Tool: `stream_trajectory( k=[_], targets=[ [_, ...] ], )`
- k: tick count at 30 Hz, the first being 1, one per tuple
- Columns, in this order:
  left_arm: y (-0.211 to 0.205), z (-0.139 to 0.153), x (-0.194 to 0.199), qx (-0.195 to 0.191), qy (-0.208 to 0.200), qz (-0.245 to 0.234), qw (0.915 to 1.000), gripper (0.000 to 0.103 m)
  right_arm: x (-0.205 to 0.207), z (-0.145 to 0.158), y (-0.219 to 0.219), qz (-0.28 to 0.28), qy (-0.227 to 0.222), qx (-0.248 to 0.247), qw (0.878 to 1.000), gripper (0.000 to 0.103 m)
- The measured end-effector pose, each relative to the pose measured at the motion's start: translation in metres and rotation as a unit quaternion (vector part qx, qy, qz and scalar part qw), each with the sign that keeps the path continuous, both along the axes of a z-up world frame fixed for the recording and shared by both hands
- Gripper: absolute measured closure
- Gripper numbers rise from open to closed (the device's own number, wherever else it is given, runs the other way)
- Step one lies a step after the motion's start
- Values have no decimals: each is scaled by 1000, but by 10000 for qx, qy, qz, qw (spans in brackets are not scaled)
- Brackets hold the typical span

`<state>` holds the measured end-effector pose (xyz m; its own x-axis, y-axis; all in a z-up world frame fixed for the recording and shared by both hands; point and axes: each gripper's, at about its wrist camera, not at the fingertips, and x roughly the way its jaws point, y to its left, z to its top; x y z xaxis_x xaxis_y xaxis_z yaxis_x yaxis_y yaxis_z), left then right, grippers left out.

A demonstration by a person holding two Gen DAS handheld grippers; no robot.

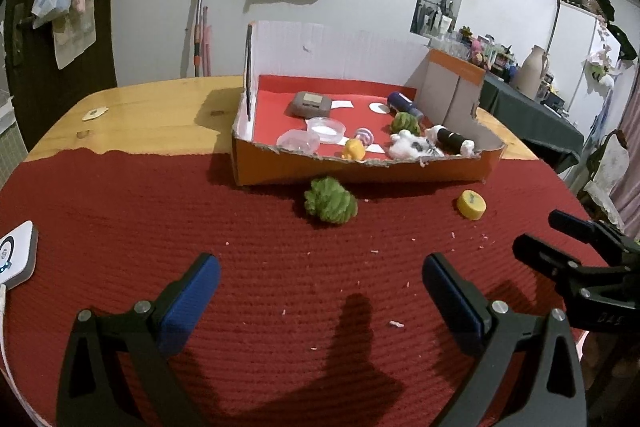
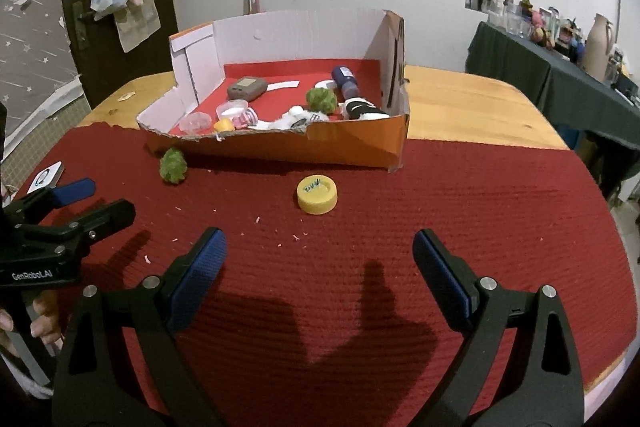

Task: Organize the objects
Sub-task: 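Move the left gripper to the green fuzzy ball while the right approaches the yellow cap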

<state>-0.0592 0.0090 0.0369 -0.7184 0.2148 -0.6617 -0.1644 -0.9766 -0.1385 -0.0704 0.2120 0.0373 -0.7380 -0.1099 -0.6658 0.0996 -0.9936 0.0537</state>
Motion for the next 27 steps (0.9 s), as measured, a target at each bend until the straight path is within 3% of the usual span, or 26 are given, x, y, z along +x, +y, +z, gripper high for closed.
stream_trajectory(
  k=[27],
  targets=[
    [3, -1, -14, -118, -252, -43, 9996, 0, -16, -7, 3, 6, -241, -83, 9997, 8]
  ],
)
